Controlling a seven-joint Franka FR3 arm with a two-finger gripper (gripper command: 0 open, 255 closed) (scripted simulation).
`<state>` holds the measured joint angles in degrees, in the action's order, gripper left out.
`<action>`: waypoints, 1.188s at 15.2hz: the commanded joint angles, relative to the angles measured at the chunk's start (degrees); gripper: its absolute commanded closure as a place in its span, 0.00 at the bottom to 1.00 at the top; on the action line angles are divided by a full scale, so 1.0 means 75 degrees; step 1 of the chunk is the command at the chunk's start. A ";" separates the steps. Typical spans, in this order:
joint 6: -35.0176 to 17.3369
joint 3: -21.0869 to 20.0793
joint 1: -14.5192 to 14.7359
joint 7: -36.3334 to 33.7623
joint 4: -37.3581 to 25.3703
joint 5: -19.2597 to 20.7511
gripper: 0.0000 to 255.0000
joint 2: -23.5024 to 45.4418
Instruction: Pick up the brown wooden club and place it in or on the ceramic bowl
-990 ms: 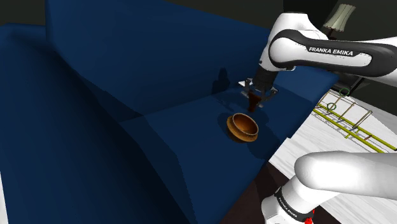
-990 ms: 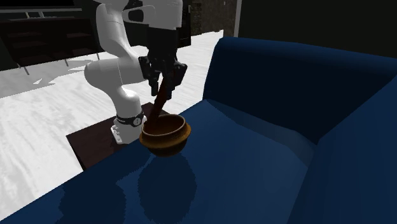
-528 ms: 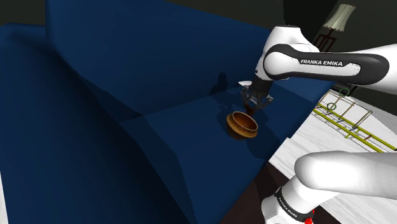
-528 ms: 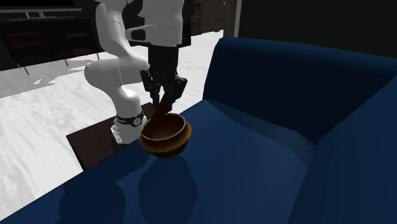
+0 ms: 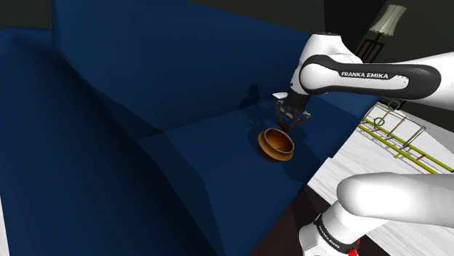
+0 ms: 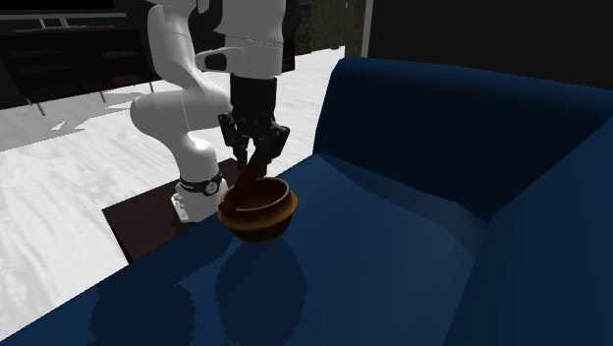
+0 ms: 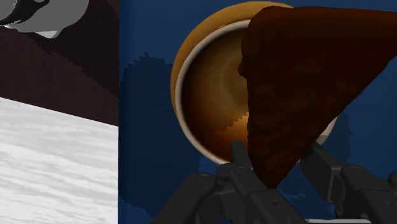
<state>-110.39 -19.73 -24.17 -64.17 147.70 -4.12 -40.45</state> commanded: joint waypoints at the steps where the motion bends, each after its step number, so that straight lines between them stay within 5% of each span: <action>1: -0.0001 0.0000 0.0000 0.0000 0.0000 0.0000 1.00 0.0000; 2: -0.0001 0.0000 0.0000 0.0000 0.0000 0.0000 0.00 0.0000; 7: -0.0001 0.0000 0.0000 0.0000 0.0000 0.0000 0.00 0.0000; 11: 0.1010 0.0073 0.0001 0.0002 -0.0905 0.0037 0.00 -0.0110; 18: 0.1010 0.0073 0.0001 0.0002 -0.0905 0.0037 0.00 -0.0110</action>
<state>-102.84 -19.19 -24.16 -64.16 140.92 -3.84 -41.27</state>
